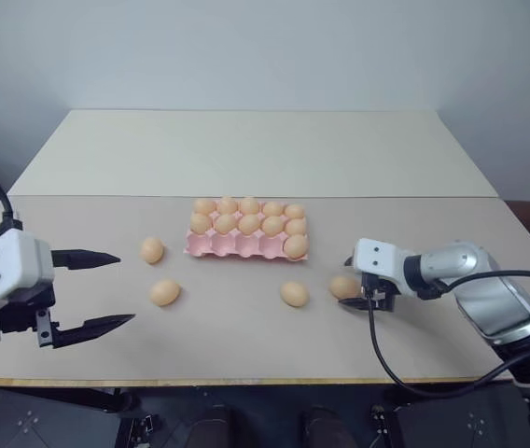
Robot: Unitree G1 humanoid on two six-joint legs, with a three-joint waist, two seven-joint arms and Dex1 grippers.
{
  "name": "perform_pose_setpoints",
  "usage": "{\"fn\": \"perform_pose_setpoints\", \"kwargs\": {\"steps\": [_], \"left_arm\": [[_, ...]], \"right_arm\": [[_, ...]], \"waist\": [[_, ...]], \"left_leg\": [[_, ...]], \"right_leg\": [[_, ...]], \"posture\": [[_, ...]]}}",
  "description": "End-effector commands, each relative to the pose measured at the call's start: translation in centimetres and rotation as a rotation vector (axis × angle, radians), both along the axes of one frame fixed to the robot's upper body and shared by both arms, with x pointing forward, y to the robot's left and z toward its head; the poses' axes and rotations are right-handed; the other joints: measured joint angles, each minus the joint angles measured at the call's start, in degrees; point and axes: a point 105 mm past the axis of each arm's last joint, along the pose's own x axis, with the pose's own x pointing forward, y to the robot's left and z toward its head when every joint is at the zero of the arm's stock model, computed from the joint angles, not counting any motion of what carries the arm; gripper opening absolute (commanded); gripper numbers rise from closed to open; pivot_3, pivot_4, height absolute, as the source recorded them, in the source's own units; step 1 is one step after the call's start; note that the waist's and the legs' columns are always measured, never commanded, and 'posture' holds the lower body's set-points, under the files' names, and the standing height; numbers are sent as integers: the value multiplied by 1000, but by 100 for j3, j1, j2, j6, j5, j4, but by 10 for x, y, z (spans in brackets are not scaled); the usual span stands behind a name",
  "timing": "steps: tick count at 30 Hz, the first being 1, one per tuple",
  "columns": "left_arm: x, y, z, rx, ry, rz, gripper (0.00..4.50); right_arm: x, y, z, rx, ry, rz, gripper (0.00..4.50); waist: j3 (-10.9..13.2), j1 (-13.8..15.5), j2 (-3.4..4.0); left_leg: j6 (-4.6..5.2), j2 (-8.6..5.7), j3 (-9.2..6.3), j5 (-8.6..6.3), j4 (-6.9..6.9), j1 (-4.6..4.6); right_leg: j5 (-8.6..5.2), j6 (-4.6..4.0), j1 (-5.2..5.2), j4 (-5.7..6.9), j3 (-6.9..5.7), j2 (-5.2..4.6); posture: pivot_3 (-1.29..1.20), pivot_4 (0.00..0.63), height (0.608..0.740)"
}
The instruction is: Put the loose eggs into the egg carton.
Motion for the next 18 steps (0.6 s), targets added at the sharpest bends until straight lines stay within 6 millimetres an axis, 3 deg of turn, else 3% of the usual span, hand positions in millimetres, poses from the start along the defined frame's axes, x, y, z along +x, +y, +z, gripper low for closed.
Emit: {"fn": "perform_pose_setpoints", "kwargs": {"steps": [1, 6, 8, 12, 15, 18], "left_arm": [[-3, -2, 5, 16, -30, -18, 4500], [-2, -1, 4, 18, -31, -12, 4500], [-2, -1, 4, 18, -32, -9, 4500], [-1, 5, 4, 21, -32, 17, 4500], [-3, 12, 0, 43, -9, 48, 4500], [-6, 20, -9, 87, 32, 82, 4500]], "right_arm": [[0, 5, 7, 4, -25, 31, 3641], [-3, 6, 9, -13, -29, 50, 2006], [-2, 5, 10, -21, -46, 46, 2006], [1, 16, 34, 24, -117, 72, 2006], [9, 33, 58, 108, -191, 79, 2006], [19, 62, 84, 226, -268, 105, 2006]], "waist": [[0, -2, 0], [0, -3, 0], [0, -3, 0], [0, -3, 0], [0, -54, 1], [1, -100, 1]], "left_leg": [[0, -1, 0, 0, 0, 0], [0, -2, -1, 0, 0, 0], [0, -2, -1, 0, 0, 0], [0, -2, -1, 0, 0, 0], [0, -2, -1, 0, 0, 1], [0, 4, -2, 0, -3, 4]], "right_leg": [[0, 0, 0, -1, 0, -1], [0, 0, 0, 0, 0, 0], [0, 0, 0, 1, 0, 0], [0, 0, 0, 0, 0, 0], [0, 0, -3, 6, 5, 2], [0, -1, -8, 13, 5, 8]], "posture": [[0, 150, 740], [0, 150, 740], [0, 150, 740], [0, 150, 740], [0, 150, 740], [0, 150, 740]]}}
